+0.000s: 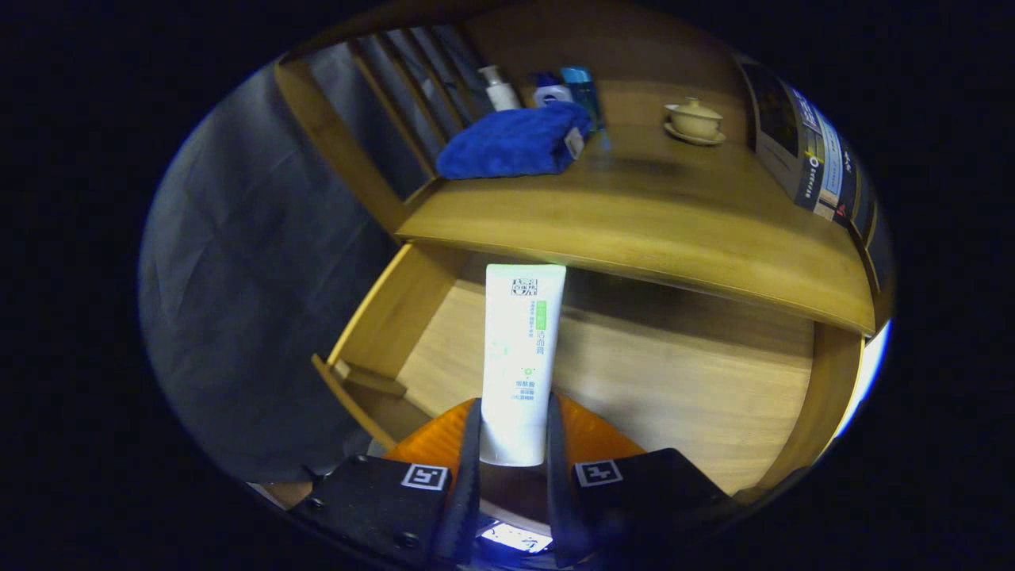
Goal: Pull open the drawer, take out the items inside it, and place them on the countertop above the cabinet.
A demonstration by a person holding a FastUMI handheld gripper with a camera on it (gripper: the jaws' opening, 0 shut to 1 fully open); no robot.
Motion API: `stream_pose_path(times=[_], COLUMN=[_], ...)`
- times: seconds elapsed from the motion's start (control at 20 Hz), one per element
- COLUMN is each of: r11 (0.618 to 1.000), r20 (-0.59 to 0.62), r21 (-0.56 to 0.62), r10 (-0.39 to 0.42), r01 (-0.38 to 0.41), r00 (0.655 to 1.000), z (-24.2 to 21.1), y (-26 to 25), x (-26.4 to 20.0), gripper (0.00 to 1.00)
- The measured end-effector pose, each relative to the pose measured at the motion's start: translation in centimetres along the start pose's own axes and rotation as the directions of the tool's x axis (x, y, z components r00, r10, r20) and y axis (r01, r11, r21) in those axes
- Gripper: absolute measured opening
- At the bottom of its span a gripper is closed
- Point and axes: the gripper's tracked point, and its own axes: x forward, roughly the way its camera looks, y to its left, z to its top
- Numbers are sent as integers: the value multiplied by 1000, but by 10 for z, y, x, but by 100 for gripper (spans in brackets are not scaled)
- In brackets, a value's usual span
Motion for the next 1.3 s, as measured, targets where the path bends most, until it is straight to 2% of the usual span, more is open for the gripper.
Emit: stream_pose_path(times=[0.2, 0.3, 0.45, 0.7, 0.8, 0.9, 1.3], r11=[997, 997, 995, 957, 941, 921, 889], r20=[79, 161, 296, 452, 454, 422, 246], r21=[-59, -60, -61, 25, 84, 122, 137], r10=[49, 52, -59, -268, -329, -385, -458], r01=[-44, -43, 80, 288, 327, 370, 437], r00=[996, 986, 953, 851, 828, 821, 854], z=[30, 55, 98, 169, 182, 186, 167], y=[26, 31, 1, -78, -103, -126, -162], x=[-30, -35, -40, -44, -26, -20, 19], gripper=[44, 45, 44, 44, 44, 44, 46])
